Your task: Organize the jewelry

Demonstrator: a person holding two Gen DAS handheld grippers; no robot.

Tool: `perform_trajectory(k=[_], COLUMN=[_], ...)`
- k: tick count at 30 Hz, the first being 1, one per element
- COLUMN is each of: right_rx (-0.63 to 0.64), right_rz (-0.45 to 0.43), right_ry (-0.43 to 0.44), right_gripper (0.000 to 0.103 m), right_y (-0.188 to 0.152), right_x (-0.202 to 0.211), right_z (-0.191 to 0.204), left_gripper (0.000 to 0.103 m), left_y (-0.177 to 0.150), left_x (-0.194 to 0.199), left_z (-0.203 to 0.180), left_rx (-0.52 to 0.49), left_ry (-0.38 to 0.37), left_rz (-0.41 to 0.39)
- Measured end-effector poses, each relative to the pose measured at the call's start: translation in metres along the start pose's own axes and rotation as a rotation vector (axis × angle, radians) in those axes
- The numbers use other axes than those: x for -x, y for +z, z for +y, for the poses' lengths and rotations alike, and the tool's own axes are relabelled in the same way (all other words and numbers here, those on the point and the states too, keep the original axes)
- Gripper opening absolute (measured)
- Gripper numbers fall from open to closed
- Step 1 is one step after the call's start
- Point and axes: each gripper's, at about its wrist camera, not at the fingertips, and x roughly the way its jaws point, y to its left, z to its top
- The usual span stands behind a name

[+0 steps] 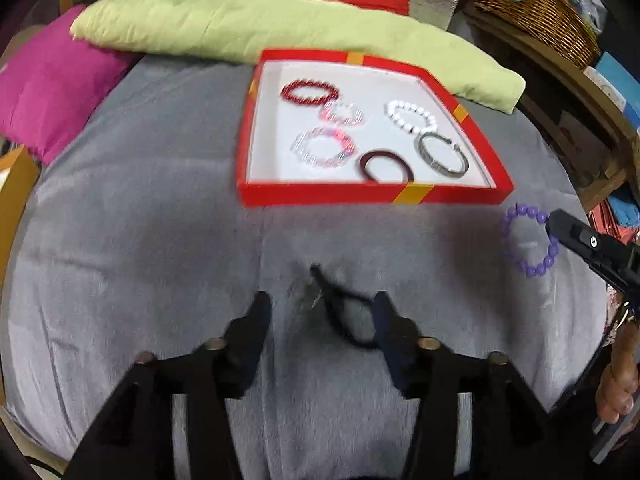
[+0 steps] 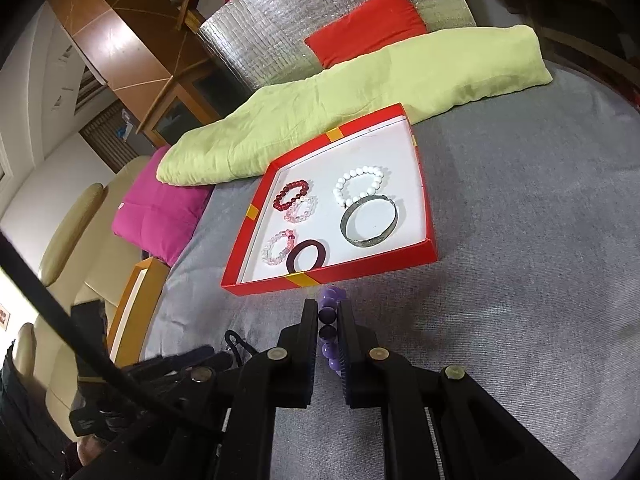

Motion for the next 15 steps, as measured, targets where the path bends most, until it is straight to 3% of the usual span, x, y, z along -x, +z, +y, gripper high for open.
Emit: perform_trajectory(k=[4,5,6,7,15], right_rx=[-0.005,-0.006,-0.004,-0.004,0.005], right_rz=[0.0,-0.001,-0.002,-0.002,-0.011], right_ry=[-0.003,-0.004,-0.006,-0.007,0.005], right_gripper=[0.011,0.011,0.011,0.011,0.011], right_y=[0.0,0.0,0.0,0.0,0.0], right_x=[0.001,0.001,0.001,0.001,0.002], right_z=[-0.001,-0.002,-0.002,-0.002,0.002], left_gripper=[0.053,0.048,0.028,0.024,0.023], left_y=[0.006,0.005,0.004,0.003,0.007], left_x=[-0.02,-0.021,-0.02,-0.02,-0.001], left_z=[-0.001,-0.004,-0.005,-0.007,-0.009], left_rx=[-0.017,-0.034,-0.046,-0.055,-0.056], left_ry=[0.01,0.024,0.029,0.018,0.026], left_rz=[0.056,0.04,0.03,0.03,-0.043])
